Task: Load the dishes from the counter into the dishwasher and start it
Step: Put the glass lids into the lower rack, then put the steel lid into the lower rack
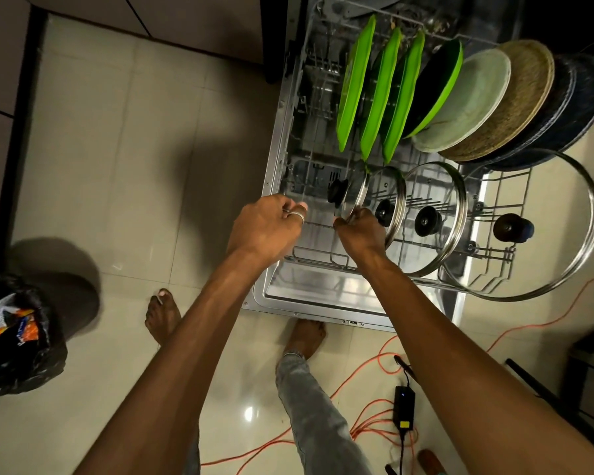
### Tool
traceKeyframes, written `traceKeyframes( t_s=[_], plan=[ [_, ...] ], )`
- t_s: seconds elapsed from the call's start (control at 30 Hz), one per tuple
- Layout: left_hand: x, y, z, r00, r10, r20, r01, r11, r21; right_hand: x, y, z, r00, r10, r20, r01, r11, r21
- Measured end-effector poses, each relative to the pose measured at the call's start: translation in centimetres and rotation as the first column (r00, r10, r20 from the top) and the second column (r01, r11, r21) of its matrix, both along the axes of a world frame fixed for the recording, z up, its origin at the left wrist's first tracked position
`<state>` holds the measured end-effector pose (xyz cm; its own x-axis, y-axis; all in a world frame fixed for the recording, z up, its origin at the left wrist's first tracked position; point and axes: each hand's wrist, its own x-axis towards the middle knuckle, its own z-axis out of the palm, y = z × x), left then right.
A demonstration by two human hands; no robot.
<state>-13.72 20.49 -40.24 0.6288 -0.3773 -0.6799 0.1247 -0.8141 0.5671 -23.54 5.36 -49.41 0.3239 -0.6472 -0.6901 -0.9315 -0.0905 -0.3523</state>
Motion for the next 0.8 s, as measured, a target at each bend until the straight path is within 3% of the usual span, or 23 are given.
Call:
traceKeyframes(
  t_s=[0.2, 0.37, 0.53, 0.8],
  plan=[
    [0.2, 0.5, 0.5, 1.000, 0.027, -0.010, -0.027, 1.000, -0.005, -0.1, -0.2, 1.3, 0.997, -0.057, 0.051, 0.057, 0.998, -0.004],
    [0.5, 1.5, 2.7, 0.996, 0.069, -0.062, -0.071, 0.997, -0.037, -0.8, 0.4, 6.4, 0.982, -0.114, 0.150, 0.118, 0.993, -0.021],
    [2.4, 3.9, 9.8, 0.986, 0.127, -0.105, -0.137, 0.987, -0.090, 1.0, 3.2, 17.4, 0.977, -0.014, 0.215, 0.023, 0.999, -0.040],
    [8.0, 14.3, 27.8, 0.962, 0.265, -0.074, -0.275, 0.919, -0.282, 7.2, 12.2, 41.3, 0.918, 0.134, 0.374, -0.162, 0.986, 0.045]
  ],
)
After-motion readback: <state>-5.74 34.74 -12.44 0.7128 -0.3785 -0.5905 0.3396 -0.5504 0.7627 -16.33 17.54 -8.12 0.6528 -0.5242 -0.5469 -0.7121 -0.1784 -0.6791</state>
